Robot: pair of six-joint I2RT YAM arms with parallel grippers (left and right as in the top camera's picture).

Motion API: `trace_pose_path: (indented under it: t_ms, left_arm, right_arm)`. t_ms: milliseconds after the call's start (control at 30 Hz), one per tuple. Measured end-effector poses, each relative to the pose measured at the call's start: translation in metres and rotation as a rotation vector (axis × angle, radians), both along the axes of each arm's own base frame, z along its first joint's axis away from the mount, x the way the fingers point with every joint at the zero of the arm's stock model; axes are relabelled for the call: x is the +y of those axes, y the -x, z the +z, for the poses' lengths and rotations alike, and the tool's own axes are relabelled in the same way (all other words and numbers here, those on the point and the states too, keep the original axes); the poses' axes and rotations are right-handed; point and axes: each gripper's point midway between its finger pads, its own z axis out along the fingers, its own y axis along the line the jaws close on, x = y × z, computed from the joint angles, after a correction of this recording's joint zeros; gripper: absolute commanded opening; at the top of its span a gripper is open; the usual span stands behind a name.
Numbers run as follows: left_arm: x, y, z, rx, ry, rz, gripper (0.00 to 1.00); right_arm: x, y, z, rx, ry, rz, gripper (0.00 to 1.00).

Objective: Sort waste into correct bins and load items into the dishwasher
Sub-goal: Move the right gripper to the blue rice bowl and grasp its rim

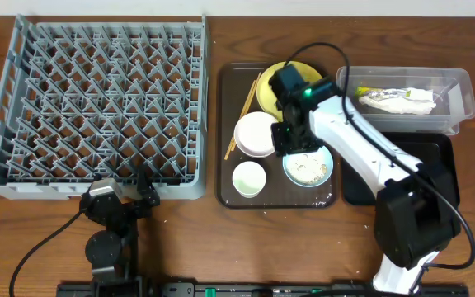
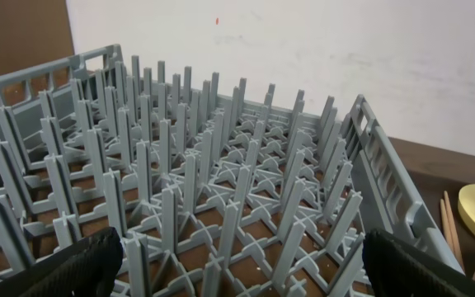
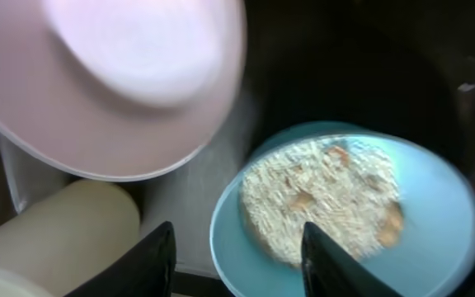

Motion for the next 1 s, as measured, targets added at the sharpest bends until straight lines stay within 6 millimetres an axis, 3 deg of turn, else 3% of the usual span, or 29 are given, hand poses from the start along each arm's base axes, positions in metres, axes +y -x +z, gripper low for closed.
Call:
trace_pose_path:
  t_ms: [267,400,633,1000]
  left_arm:
    - [0.0,0.0,0.0,0.0,0.0,0.0,0.93]
    - [0.0,0.0,0.0,0.0,0.0,0.0,0.94]
    - [0.0,0.0,0.0,0.0,0.0,0.0,0.94]
    - [0.0,0.0,0.0,0.0,0.0,0.0,0.94]
  right_arm:
    - [0.003,0.014,-0.03,0.001,0.011,0.06,0.26]
    - [0.007,0.022,-0.037,0.007,0.019,0.098,0.24]
    - [0.009,0.025,-0.037,0.008,0.026,0.114,0.15]
    - [0.003,0.032,-0.043,0.027,0.049,0.117,0.11]
